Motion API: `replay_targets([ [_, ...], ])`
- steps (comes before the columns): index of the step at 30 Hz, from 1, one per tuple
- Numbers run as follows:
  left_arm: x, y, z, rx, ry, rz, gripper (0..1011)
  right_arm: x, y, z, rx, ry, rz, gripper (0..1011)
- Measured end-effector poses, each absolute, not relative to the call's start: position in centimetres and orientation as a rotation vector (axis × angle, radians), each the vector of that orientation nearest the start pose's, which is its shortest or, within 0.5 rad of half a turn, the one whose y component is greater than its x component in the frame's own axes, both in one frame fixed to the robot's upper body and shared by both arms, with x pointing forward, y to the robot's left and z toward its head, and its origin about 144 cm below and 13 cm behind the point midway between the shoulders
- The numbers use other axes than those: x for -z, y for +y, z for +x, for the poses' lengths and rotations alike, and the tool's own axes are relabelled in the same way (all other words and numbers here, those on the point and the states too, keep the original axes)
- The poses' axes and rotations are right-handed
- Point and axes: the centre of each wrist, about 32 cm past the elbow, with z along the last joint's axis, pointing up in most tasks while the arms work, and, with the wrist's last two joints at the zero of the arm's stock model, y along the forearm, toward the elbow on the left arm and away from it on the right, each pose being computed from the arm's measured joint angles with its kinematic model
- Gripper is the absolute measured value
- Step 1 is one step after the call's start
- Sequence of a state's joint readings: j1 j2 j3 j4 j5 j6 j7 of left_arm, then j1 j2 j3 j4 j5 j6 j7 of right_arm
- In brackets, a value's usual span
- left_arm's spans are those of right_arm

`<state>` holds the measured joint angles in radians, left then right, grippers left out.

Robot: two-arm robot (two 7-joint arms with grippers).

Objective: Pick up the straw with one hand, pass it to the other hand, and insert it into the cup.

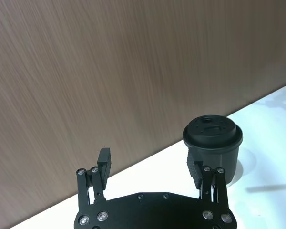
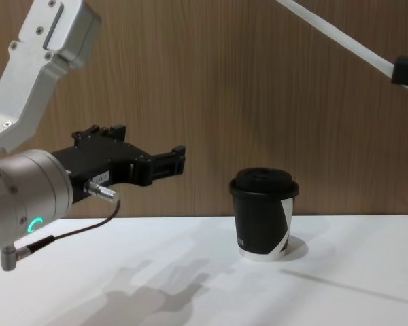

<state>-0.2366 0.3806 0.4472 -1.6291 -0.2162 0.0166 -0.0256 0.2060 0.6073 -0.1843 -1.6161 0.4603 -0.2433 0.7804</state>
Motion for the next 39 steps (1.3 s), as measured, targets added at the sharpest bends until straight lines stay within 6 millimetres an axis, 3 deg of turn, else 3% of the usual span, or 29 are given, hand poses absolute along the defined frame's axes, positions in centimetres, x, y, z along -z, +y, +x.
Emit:
replay_targets([
  [39,-123.8,21.8,49.8,-0.847,0.217,-0.305,1003,-124.7,-33.9,50.2,0.589,-0.421,0.024,2],
])
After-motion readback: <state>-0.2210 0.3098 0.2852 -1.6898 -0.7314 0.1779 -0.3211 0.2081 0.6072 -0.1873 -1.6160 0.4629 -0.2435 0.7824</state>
